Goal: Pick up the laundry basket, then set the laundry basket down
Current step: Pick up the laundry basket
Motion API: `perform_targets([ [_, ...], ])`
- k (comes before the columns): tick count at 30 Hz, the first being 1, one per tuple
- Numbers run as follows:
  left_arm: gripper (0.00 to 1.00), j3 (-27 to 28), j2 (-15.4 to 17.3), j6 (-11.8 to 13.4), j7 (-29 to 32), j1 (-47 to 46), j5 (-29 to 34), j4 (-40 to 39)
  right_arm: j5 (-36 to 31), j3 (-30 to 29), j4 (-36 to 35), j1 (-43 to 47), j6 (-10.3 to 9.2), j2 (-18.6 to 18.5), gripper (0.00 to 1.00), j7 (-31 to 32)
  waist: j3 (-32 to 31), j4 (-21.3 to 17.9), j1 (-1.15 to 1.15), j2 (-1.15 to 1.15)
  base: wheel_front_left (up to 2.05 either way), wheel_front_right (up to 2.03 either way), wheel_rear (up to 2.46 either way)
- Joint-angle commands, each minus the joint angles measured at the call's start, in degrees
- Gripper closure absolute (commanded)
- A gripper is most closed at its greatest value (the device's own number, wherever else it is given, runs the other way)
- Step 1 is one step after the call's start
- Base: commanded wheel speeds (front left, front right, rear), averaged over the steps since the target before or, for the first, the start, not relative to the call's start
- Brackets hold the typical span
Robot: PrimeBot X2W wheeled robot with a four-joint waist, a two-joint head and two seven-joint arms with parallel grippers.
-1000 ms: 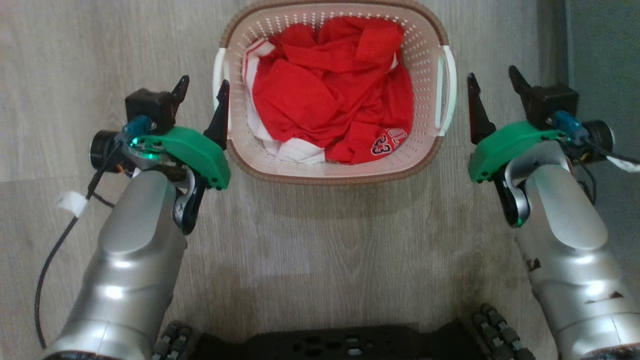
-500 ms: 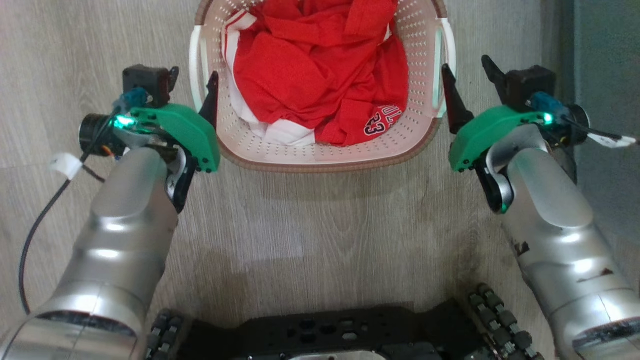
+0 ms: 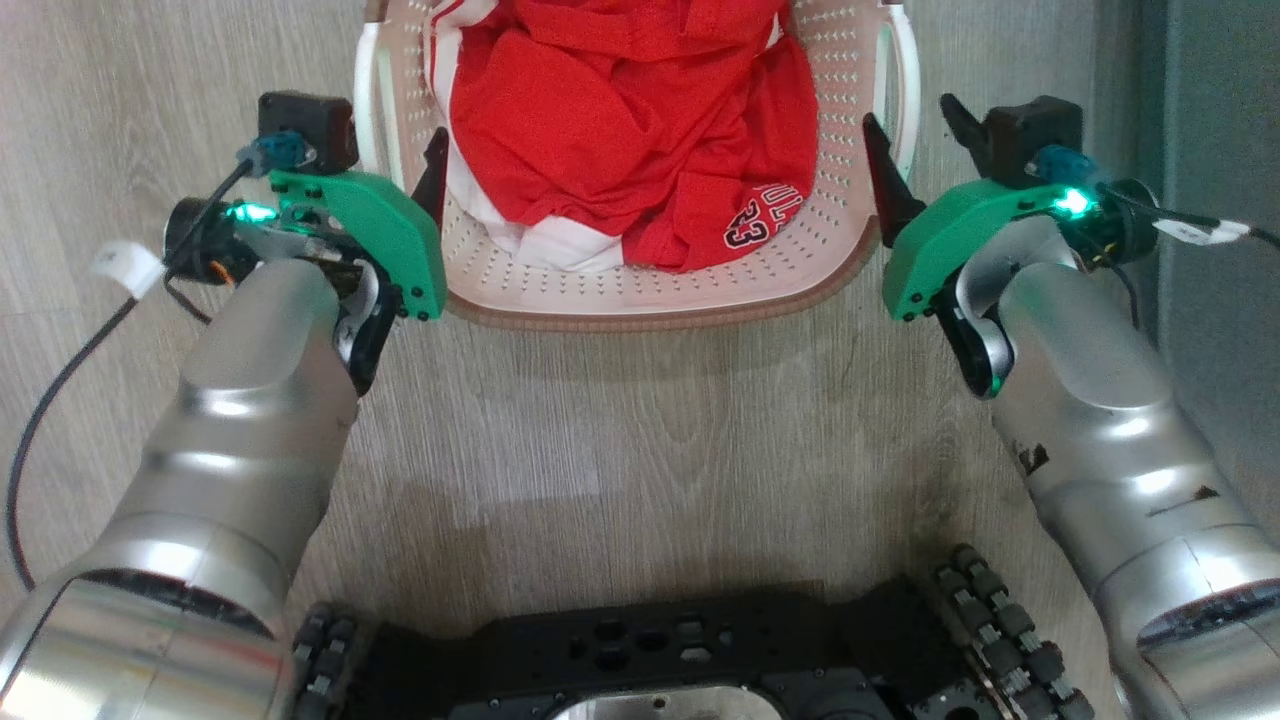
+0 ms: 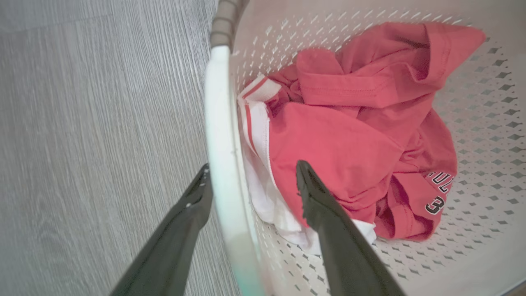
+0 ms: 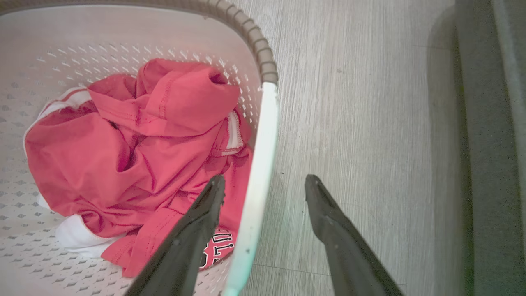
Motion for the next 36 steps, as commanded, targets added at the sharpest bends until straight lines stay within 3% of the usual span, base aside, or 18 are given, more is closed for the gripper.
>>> perform_targets([
  [1, 0.00, 0.11, 1.97, -0.35, 0.38, 0.22, -0.87, 0.00, 0.38, 1.48, 0.05, 1.47, -0.08, 1.05, 0.00, -0.70, 0.12, 0.04, 0.00, 0.00, 0.00, 0.00, 0.00],
  [3, 0.00, -1.23, 2.20, -0.36, 1.43, -0.15, -2.61, 0.15, 1.11, 1.97, 1.24, 0.96, -0.08, 1.05, 0.00, -0.70, 0.21, 0.14, 0.00, 0.00, 0.00, 0.00, 0.00],
  [4, 0.00, -1.80, 2.24, -0.36, 2.03, -0.26, -3.58, 0.21, 1.66, 2.39, 2.09, 0.76, -0.08, 1.05, 0.07, -0.70, 0.18, 0.22, 0.00, 0.00, 0.00, 0.00, 0.00],
  [5, 0.35, -2.35, 2.30, -0.36, 2.63, -0.30, -4.60, 0.17, 2.01, 2.75, 2.84, 0.45, -0.08, 1.05, 0.60, -0.70, 0.13, 0.27, 0.00, 0.00, 0.00, 0.00, 0.00],
  [6, 0.83, -3.06, 2.47, -0.36, 3.28, -0.31, -5.42, 0.15, 2.33, 3.00, 3.43, 0.17, -0.08, 1.05, 0.82, -0.70, 0.07, 0.32, 0.00, 0.00, 0.00, 0.00, 0.00],
  [7, 1.00, -3.67, 2.55, -0.36, 3.79, -0.25, -6.37, 0.02, 2.95, 3.44, 4.07, 0.06, -0.08, 1.05, 1.00, -0.70, -0.06, 0.45, 0.00, 0.00, 0.00, 0.00, 0.00],
  [22, 1.00, -12.18, 3.98, -0.36, 6.97, 0.36, -18.27, -1.63, 2.88, 4.97, 8.31, -1.57, -0.08, 1.05, 1.00, -0.70, -3.06, 1.57, 0.00, 0.00, 0.00, 0.00, 0.00],
  [36, 1.00, -17.15, 4.00, -0.36, 13.45, 2.98, -28.50, -2.31, 2.72, 6.34, 15.41, -2.33, -0.08, 1.05, 1.00, -0.47, -12.52, 3.19, 0.00, 0.00, 0.00, 0.00, 0.00],
])
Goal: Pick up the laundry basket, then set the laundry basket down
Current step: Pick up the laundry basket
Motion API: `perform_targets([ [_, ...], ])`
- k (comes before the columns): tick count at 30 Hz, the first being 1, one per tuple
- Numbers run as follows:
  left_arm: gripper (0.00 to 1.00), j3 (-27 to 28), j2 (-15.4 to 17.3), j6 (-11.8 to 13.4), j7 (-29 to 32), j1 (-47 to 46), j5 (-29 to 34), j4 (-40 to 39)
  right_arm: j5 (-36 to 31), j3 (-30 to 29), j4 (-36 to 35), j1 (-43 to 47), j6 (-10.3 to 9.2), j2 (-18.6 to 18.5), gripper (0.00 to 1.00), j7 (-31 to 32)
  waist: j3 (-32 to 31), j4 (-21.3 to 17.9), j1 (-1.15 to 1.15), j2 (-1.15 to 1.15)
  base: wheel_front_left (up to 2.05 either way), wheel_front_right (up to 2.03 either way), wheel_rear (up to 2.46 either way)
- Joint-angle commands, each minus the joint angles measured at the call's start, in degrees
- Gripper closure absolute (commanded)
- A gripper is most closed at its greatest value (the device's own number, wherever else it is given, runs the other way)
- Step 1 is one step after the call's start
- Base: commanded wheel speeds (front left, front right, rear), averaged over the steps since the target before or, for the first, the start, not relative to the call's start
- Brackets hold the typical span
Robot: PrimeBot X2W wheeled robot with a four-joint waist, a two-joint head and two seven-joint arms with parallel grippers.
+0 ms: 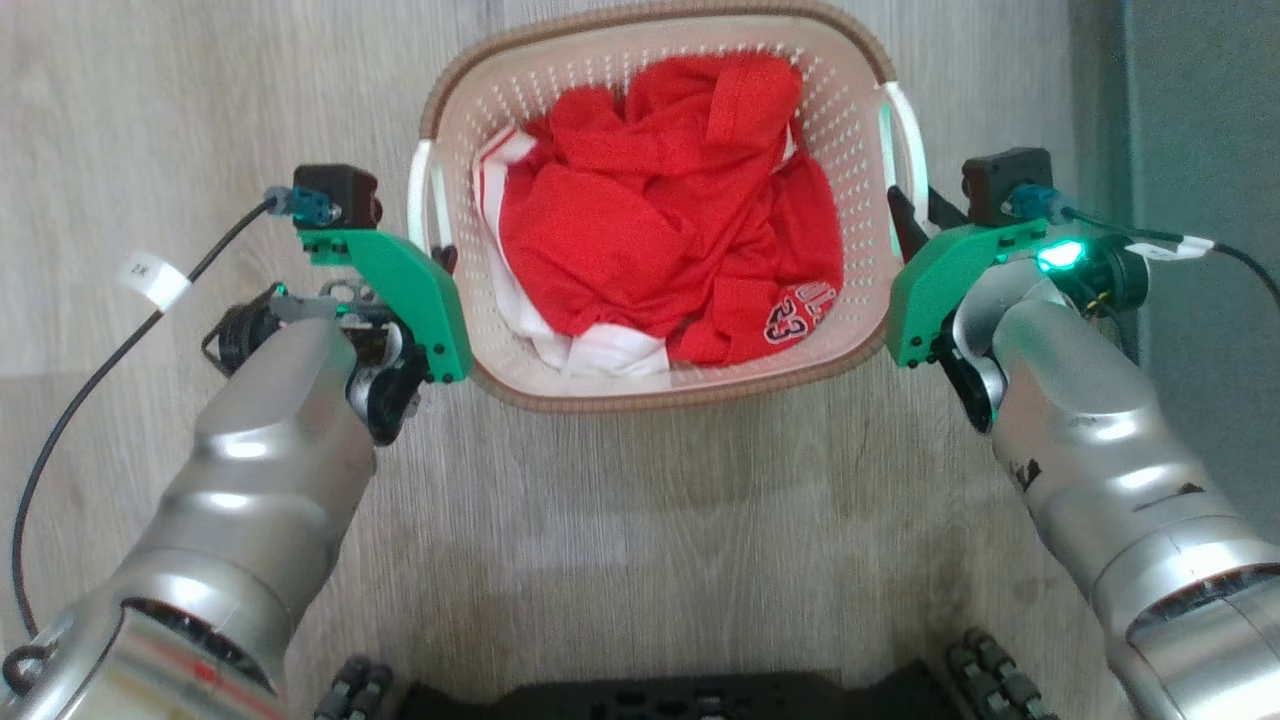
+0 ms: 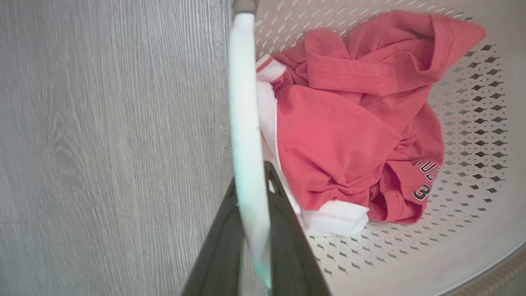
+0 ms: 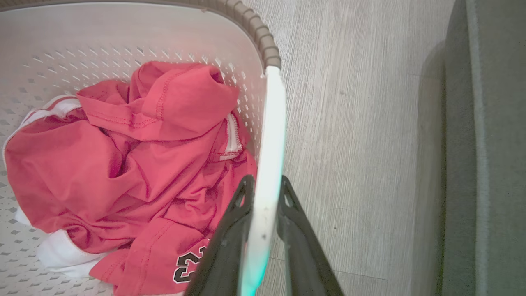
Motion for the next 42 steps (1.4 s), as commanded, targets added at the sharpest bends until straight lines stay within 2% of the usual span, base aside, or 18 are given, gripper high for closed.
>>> perform_targets([
  [1, 1.00, 0.32, 2.52, -0.42, 0.23, 0.18, -0.85, -1.16, 0.57, 1.31, 0.13, 1.37, -0.10, 0.33, 1.00, -0.25, -2.37, 0.22, 0.00, -0.01, 0.00, 0.00, 0.00],
  [13, 1.00, -2.39, 4.28, -0.42, 5.27, 2.09, -6.87, -1.15, 4.49, 4.73, 2.43, 3.76, -0.10, 0.34, 1.00, 6.00, -11.75, -0.85, 0.00, -0.01, 0.00, 0.00, 0.00],
  [24, 1.00, -4.48, 5.90, -0.42, 8.85, 4.42, -10.95, -0.74, 8.19, 8.89, 2.63, 6.16, -0.10, 0.34, 1.00, 14.73, -20.63, -2.06, 0.00, -0.01, 0.00, 0.00, 0.00],
  [42, 1.00, -6.83, 7.14, -0.42, 14.63, 8.32, -15.32, 1.20, 14.78, 13.27, 2.59, 8.63, -0.10, 0.34, 1.00, 27.32, -32.99, -2.41, 0.00, -0.01, 0.00, 0.00, 0.00],
])
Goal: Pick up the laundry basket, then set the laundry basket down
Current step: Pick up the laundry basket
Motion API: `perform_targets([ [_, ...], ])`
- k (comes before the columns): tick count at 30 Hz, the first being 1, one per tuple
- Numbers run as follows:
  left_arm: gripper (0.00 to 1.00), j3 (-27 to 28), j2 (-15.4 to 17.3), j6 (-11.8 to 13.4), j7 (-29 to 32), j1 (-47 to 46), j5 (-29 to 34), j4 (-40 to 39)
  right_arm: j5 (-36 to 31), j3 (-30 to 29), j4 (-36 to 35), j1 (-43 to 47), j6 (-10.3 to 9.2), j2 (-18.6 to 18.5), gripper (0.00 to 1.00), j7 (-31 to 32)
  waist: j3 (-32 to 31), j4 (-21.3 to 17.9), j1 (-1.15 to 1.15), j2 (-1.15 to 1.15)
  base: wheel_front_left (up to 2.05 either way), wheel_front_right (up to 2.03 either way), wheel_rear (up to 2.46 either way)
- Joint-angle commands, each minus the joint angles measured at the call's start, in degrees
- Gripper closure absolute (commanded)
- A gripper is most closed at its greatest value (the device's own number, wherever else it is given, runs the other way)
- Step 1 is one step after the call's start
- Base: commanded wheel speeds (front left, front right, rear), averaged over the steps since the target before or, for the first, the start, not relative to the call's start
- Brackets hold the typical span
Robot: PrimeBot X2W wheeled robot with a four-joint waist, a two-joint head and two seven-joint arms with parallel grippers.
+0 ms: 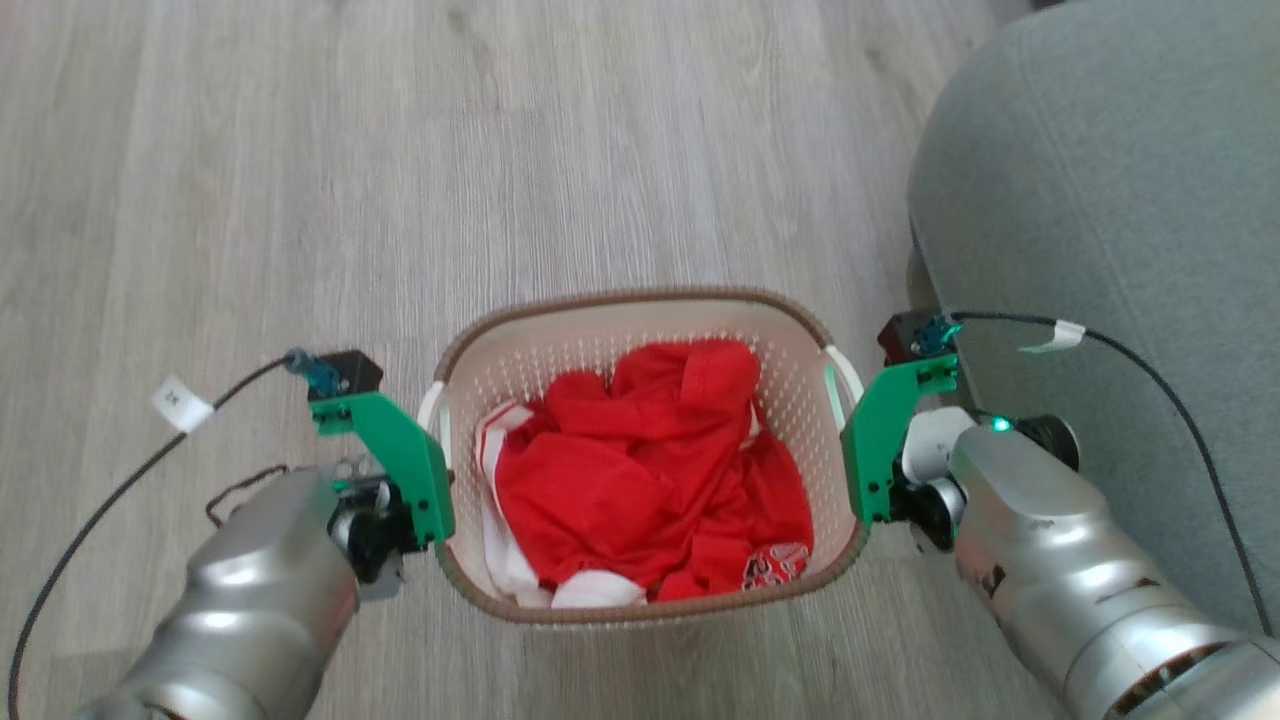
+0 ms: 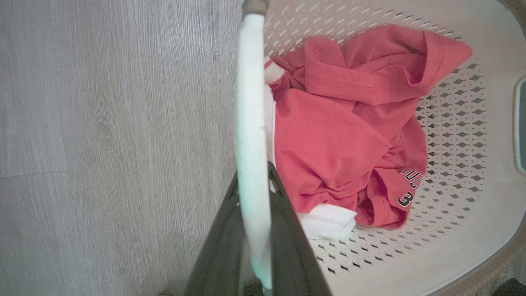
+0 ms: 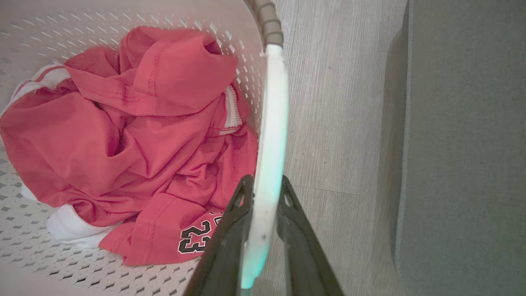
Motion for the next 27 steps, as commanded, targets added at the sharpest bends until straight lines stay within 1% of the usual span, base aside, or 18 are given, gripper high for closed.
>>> perform_targets([
  [1, 1.00, 1.67, 4.26, -0.38, -0.44, -2.09, -0.79, 0.25, -0.06, 1.21, 0.31, 0.91, -0.17, -1.27, 1.00, 0.72, -2.04, -0.07, 0.01, 0.00, 0.00, 0.00, 0.00],
  [11, 1.00, 0.58, 4.14, -0.38, 0.80, 0.87, -2.13, 1.02, 2.27, 2.96, 0.67, 3.41, -0.17, -1.27, 1.00, 2.96, -7.59, -0.28, 0.01, 0.00, 0.00, 0.00, 0.00],
  [19, 1.00, 0.13, 4.09, -0.38, 1.39, 2.03, -2.98, 1.28, 3.47, 3.44, 1.13, 4.33, -0.17, -1.27, 1.00, 3.51, -9.03, -0.25, 0.01, 0.00, 0.00, 0.00, 0.00],
  [27, 1.00, -0.34, 4.13, -0.38, 1.12, 2.36, -3.57, 1.28, 4.24, 3.93, 1.51, 4.51, -0.17, -1.27, 1.00, 3.26, -9.21, -0.11, 0.01, 0.00, 0.00, 0.00, 0.00],
])
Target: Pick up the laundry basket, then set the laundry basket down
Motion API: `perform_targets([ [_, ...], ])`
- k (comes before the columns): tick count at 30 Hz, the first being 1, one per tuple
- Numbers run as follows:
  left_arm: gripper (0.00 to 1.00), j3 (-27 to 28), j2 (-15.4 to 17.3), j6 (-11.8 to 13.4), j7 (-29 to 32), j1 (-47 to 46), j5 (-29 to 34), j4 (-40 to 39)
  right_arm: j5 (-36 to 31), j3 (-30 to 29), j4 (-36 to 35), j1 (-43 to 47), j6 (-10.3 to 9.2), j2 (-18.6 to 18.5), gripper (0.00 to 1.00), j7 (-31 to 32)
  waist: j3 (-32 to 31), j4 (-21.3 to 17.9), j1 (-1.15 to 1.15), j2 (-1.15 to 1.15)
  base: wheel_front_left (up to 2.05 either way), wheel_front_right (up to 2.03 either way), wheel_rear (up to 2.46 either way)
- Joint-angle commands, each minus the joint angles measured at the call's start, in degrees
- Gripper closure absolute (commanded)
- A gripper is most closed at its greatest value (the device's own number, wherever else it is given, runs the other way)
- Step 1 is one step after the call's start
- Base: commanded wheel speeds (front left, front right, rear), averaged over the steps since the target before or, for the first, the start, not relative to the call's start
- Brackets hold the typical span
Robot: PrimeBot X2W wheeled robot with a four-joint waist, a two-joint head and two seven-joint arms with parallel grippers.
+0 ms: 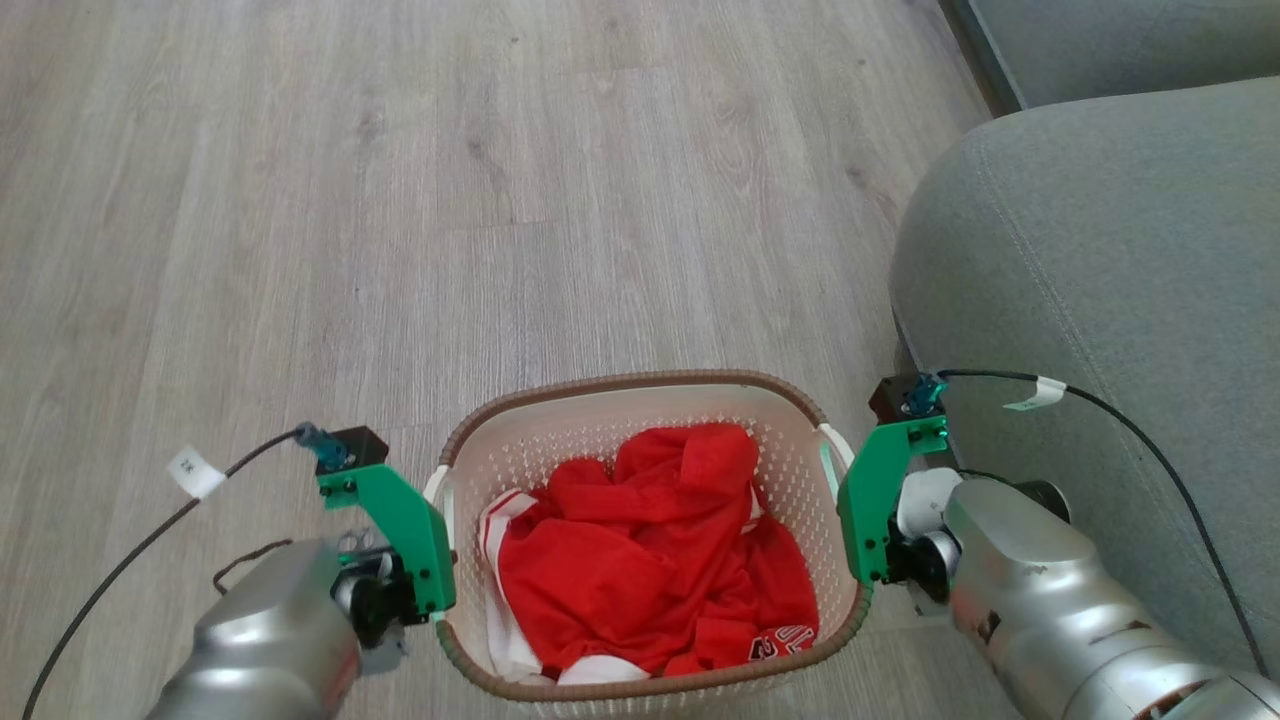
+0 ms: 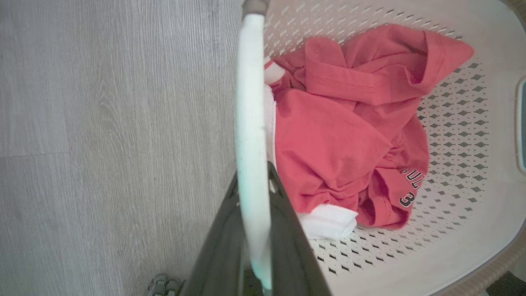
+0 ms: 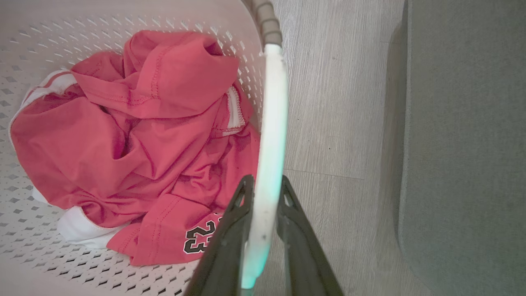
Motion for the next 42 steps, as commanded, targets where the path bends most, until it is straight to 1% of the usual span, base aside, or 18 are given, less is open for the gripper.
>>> perform_targets([
  [1, 1.00, 1.71, 4.08, -0.37, -0.89, -3.06, -0.55, 0.19, -0.10, 0.83, 0.62, 0.25, -0.44, -1.69, 1.00, -0.18, 0.04, 0.03, 0.00, 0.00, 0.00, 0.00, 0.00],
  [33, 1.00, 0.00, 4.19, -0.37, -1.77, -3.28, -2.25, 0.54, 3.07, 3.39, 0.93, -0.63, -0.44, -1.69, 1.00, -1.68, 1.12, 0.00, 0.00, 0.00, 0.00, 0.00, 0.00],
  [37, 1.00, -0.10, 4.13, -0.37, -2.75, -3.70, -2.33, 0.45, 3.08, 3.63, 1.03, -1.02, -0.44, -1.69, 1.00, -2.33, 1.90, 0.06, 0.00, 0.00, 0.00, 0.00, 0.00],
  [42, 1.00, -0.28, 4.13, -0.37, -4.67, -5.10, -2.10, 0.15, 2.84, 3.54, 1.17, -2.48, -0.44, -1.69, 1.00, -4.04, 5.02, 0.13, 0.00, 0.00, 0.00, 0.00, 0.00],
])
